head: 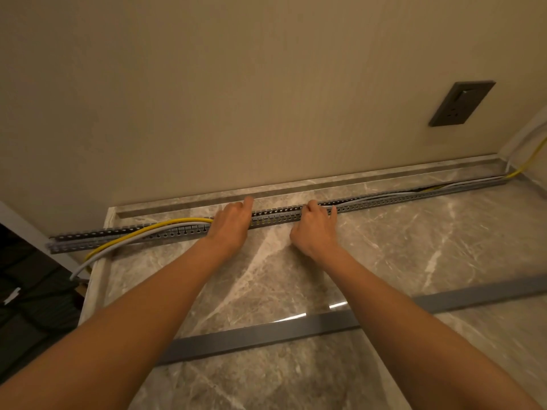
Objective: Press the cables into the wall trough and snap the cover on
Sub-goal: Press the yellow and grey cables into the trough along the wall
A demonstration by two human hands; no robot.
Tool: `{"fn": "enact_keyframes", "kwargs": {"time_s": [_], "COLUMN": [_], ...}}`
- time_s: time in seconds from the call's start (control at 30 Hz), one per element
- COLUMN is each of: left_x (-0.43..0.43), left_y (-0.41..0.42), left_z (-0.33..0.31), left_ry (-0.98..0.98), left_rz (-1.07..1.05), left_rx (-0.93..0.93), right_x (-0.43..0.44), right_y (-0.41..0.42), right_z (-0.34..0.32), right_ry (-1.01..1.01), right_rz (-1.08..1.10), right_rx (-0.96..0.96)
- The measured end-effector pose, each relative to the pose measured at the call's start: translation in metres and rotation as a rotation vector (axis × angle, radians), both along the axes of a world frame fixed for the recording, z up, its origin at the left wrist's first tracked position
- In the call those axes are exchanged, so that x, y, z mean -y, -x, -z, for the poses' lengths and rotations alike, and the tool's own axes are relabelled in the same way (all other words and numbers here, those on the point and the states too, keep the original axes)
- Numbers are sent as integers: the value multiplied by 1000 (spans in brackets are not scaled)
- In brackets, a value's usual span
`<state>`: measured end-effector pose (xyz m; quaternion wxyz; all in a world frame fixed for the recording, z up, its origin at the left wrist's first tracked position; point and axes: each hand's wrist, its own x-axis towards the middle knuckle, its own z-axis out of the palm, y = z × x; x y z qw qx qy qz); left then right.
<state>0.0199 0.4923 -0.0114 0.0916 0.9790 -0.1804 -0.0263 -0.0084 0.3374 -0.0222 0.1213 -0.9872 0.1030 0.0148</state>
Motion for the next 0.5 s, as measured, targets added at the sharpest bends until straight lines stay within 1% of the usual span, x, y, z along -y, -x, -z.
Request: {"fn": "enact_keyframes", "kwargs": {"time_s": [0.1, 0.17, 0.23, 0.3, 0.33, 0.4, 0.5], "left_x": [-3, -6, -15, -29, -39, -64, -109], "left_y": [3, 6, 6, 3, 2, 0, -2], "left_z": [-1, -4, -6, -10, -11, -13, -16], "left_ry": [151, 218, 211, 169, 144, 107, 138], "left_rz": [-40, -68, -76, -91, -112, -185, -341], "left_rx": [-21, -1, 37, 85, 103, 125, 143], "right_x": [-3, -10, -24, -46, -59, -86, -120], "right_y": [-5, -7, -4, -2, -2, -3, -6], "right_z": [-10, -15, -14, -13, -13, -15, -18], "right_ry": [-52, -75, -89, -112, -145, -250, -377], "right_rz": [45, 88, 85, 13, -33, -115, -178], "right_rx": [-89, -93, 10, 115, 138, 149, 134]}}
